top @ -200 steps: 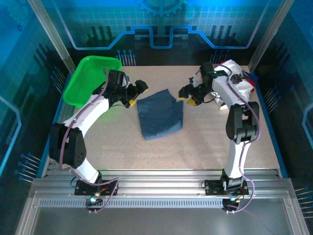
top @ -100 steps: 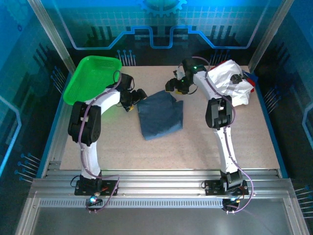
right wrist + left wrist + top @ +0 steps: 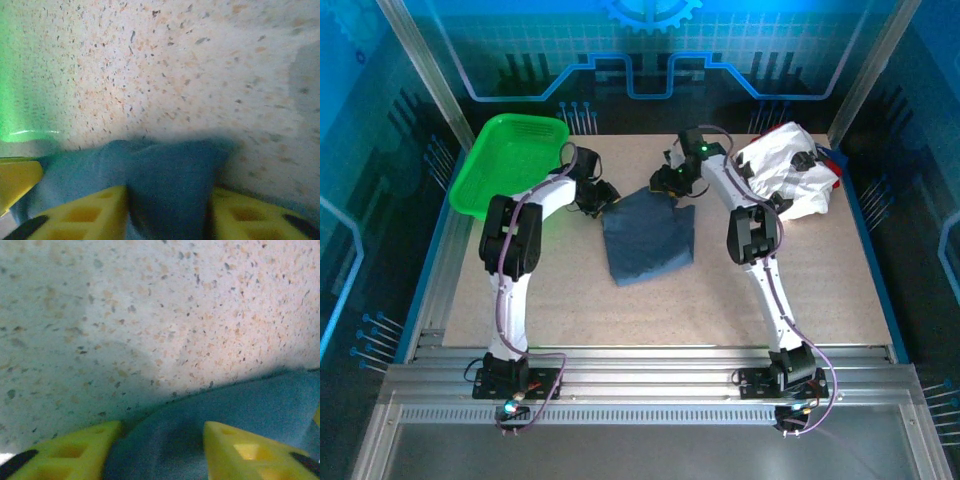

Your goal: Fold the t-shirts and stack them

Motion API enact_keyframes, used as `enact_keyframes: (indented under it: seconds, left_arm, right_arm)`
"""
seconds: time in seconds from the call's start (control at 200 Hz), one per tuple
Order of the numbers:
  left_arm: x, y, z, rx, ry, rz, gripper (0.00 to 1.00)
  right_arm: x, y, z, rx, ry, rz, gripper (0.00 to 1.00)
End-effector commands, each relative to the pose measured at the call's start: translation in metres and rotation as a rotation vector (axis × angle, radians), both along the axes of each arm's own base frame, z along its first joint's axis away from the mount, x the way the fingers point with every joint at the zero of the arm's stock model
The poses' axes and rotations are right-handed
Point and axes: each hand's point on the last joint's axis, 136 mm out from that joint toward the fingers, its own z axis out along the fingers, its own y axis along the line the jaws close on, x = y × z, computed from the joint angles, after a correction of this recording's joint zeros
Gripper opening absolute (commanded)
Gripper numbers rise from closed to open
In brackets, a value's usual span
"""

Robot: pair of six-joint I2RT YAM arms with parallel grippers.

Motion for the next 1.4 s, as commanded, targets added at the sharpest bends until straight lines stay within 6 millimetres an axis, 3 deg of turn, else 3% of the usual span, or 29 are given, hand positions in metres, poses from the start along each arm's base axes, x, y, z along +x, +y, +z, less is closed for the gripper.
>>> enact_keyframes:
  seconds: [0.0,0.13,0.225,0.335,0.435,0.595,0.655,0.77,0.9,0.99,1.045,1.106,1.141,1.211,1.281,1.341,1.396]
  left_arm:
    - [0.019,-0.018,0.014,-0.062,-0.049,-0.046,0.34]
    - [0.028,-0.024,0.032,-0.059,-0.084,-0.093,0.14]
    - [0.037,-0.017,0.054,-0.068,-0.135,-0.085,0.03]
    - [0.052,-0.014,0.094,-0.083,-0.216,-0.087,0.00]
    - [0.064,-0.020,0.149,-0.114,-0.329,-0.114,0.00]
    - [0.052,-0.024,0.230,-0.149,-0.492,-0.149,0.00]
    - [0.037,-0.030,0.257,-0.190,-0.545,-0.172,0.00]
    - [-0.009,-0.042,0.282,-0.211,-0.596,-0.223,0.00]
    - [-0.079,-0.055,0.280,-0.219,-0.588,-0.278,0.03]
    - [-0.132,-0.056,0.254,-0.190,-0.540,-0.283,0.08]
    - [-0.166,-0.049,0.224,-0.174,-0.474,-0.266,0.13]
    - [-0.203,-0.038,0.191,-0.173,-0.399,-0.225,0.29]
    - [-0.224,-0.031,0.171,-0.175,-0.357,-0.196,0.38]
    - [-0.266,-0.011,0.136,-0.136,-0.282,-0.132,0.57]
    - [-0.293,0.014,0.122,-0.094,-0.255,-0.058,0.67]
    - [-0.302,0.029,0.123,-0.085,-0.277,0.005,0.75]
    - [-0.300,0.031,0.133,-0.093,-0.320,0.014,0.77]
  right_arm:
    - [0.016,0.022,0.007,0.137,0.000,-0.040,0.20]
    - [0.037,0.024,0.038,0.232,-0.040,-0.094,0.00]
    - [0.051,0.014,0.074,0.249,-0.120,-0.131,0.00]
    - [0.067,0.000,0.131,0.317,-0.215,-0.180,0.00]
    - [0.071,-0.012,0.180,0.368,-0.288,-0.196,0.00]
    - [0.036,-0.021,0.235,0.363,-0.310,-0.124,0.00]
    - [0.014,-0.022,0.246,0.321,-0.303,-0.091,0.00]
    - [-0.041,-0.017,0.260,0.246,-0.292,-0.012,0.00]
    - [-0.117,-0.018,0.253,0.178,-0.277,0.016,0.00]
    - [-0.177,-0.023,0.233,0.158,-0.220,0.012,0.00]
    - [-0.219,-0.021,0.219,0.153,-0.191,0.037,0.00]
    - [-0.267,-0.017,0.190,0.140,-0.117,0.071,0.05]
    - [-0.294,-0.015,0.173,0.143,-0.073,0.091,0.13]
    - [-0.340,-0.013,0.149,0.160,0.003,0.124,0.46]
    - [-0.374,-0.025,0.127,0.141,0.064,0.120,0.57]
    - [-0.383,-0.044,0.124,0.100,0.041,0.085,0.65]
    - [-0.377,-0.062,0.130,0.069,-0.015,0.034,0.75]
